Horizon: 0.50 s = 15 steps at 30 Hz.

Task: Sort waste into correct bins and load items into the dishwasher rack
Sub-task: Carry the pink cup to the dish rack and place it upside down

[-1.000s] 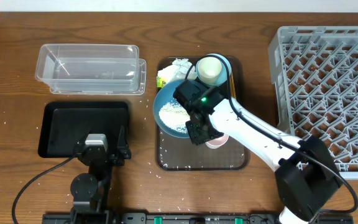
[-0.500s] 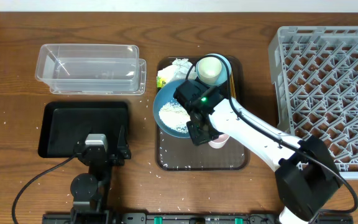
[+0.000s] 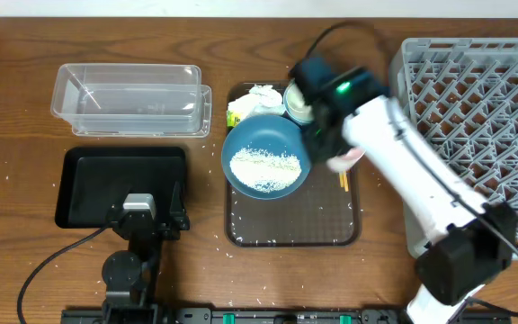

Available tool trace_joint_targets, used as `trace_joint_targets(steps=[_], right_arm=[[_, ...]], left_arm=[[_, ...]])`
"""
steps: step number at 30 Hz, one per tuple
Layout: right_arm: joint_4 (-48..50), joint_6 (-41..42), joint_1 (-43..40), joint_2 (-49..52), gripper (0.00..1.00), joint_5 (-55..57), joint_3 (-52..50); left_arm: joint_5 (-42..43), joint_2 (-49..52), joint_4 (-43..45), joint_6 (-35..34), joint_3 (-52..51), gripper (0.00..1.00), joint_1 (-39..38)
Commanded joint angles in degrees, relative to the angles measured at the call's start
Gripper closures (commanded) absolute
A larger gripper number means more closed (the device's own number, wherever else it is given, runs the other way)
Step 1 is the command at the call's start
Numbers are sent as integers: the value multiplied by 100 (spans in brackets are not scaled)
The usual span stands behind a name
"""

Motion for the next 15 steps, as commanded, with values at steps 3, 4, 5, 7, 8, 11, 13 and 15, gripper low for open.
trace_joint_targets(steps=[3, 4, 5, 7, 8, 11, 13, 15], right_arm=[[-72, -968, -1080, -39, 99, 170, 949], [-50, -1060, -1327, -39, 99, 168, 1078], [4, -1117, -1589, -39, 99, 164, 1178], [186, -1113, -2070, -39, 99, 136, 1279], [354, -1141, -2358, -39, 99, 13, 1290], [935, -1508, -3230, -28, 99, -960, 1215], [1189, -1827, -3762, -20, 99, -1775, 1167], [1405, -1967, -4271, 2, 99, -2459, 1141]], left_arm=[[-63, -35, -203, 35, -101, 9, 35], [-63, -35, -203, 35, -101, 10, 35], [-63, -35, -203, 35, -101, 10, 35], [-63, -35, -203, 35, -101, 9, 35], [-63, -35, -203, 35, -101, 9, 35], [-63, -35, -203, 35, -101, 9, 35], [-63, -35, -203, 35, -101, 10, 35], [-63, -35, -203, 35, -101, 9, 35]])
